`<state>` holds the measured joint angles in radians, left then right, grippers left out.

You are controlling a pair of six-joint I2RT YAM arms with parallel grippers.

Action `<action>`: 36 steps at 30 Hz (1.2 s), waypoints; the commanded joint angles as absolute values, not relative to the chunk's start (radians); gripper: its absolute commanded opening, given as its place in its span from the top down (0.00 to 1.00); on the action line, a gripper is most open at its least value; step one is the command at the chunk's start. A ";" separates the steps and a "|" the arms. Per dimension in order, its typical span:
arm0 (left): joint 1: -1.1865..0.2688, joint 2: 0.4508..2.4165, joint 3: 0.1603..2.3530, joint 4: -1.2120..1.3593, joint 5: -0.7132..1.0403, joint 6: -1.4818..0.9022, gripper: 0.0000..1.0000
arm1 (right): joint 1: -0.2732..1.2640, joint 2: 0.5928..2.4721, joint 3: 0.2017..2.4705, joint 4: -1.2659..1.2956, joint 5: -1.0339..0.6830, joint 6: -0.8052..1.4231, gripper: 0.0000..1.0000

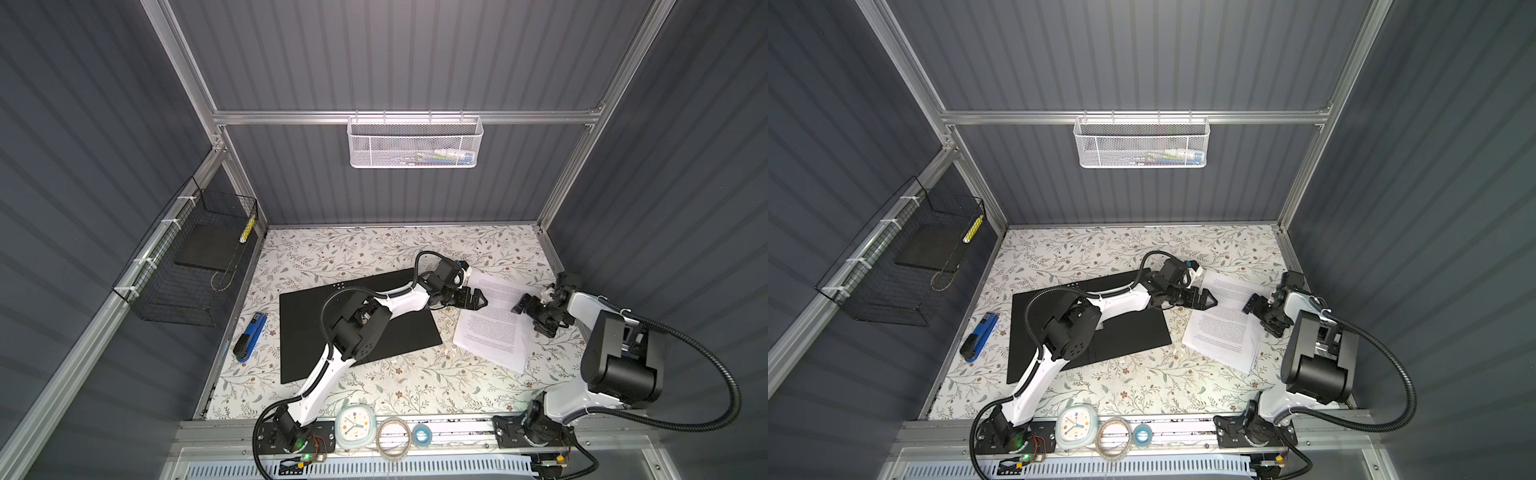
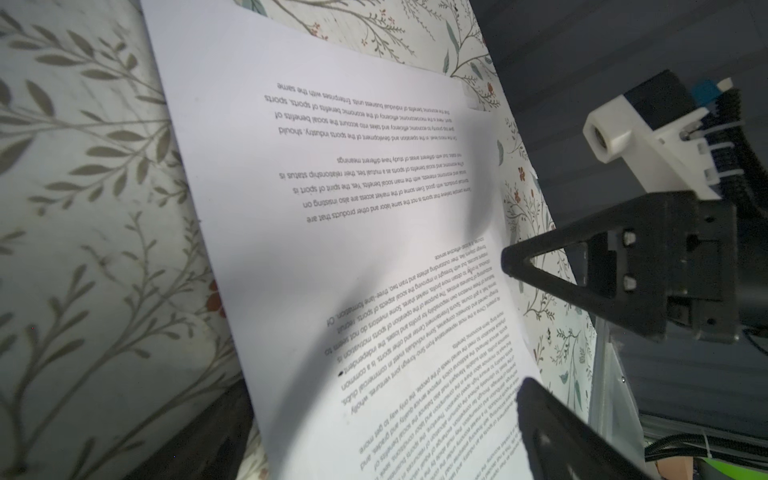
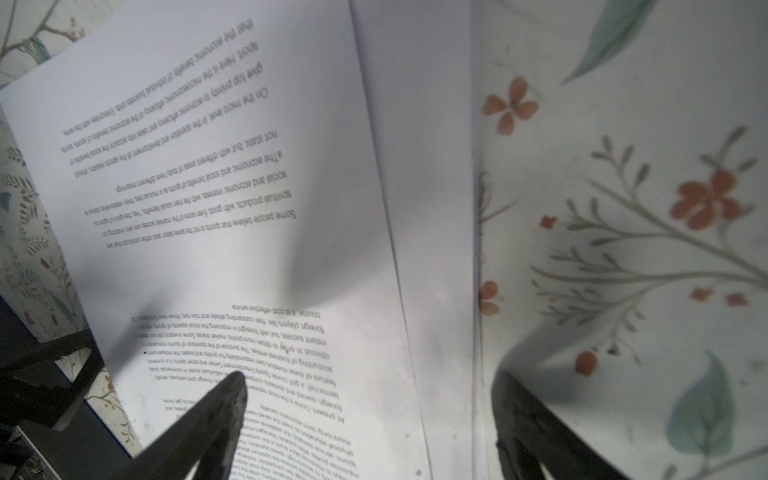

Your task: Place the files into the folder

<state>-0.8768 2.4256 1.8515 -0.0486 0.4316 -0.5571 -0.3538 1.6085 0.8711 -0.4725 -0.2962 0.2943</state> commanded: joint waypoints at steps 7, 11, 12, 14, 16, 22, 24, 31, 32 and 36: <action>-0.880 2.520 1.834 -0.238 0.445 -0.542 0.01 | -0.356 1.673 0.841 -0.428 -0.445 0.310 0.09; -0.879 2.537 1.834 -0.209 0.486 -0.543 0.01 | -0.357 1.674 0.836 -0.410 -0.490 0.311 0.10; -0.880 2.538 1.834 -0.206 0.488 -0.545 0.01 | -0.357 1.667 0.832 -0.407 -0.489 0.311 0.10; -0.880 2.542 1.837 -0.207 0.492 -0.544 0.01 | -0.359 1.653 0.820 -0.404 -0.495 0.311 0.09; -0.879 2.542 1.835 -0.210 0.490 -0.541 0.00 | -0.359 1.637 0.809 -0.397 -0.515 0.313 0.09; -0.876 2.545 1.838 -0.216 0.488 -0.541 0.01 | -0.378 1.601 0.778 -0.342 -0.657 0.323 0.09; -0.868 2.538 1.832 -0.224 0.486 -0.541 0.01 | -0.382 1.590 0.772 -0.325 -0.723 0.330 0.09; -0.842 2.508 1.793 -0.194 0.482 -0.542 0.01 | -0.383 1.539 0.737 -0.217 -0.897 0.414 0.09; -0.843 2.507 1.793 -0.193 0.482 -0.541 0.01 | -0.383 1.532 0.732 -0.203 -0.911 0.426 0.09; -0.841 2.510 1.793 -0.192 0.480 -0.546 0.00 | -0.382 1.498 0.731 -0.213 -0.913 0.427 0.10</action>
<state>-0.8509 2.4451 1.8538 -0.0097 0.5186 -0.5423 -0.3809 1.5303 0.7387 -0.2279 -0.8501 0.4095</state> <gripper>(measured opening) 0.994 0.905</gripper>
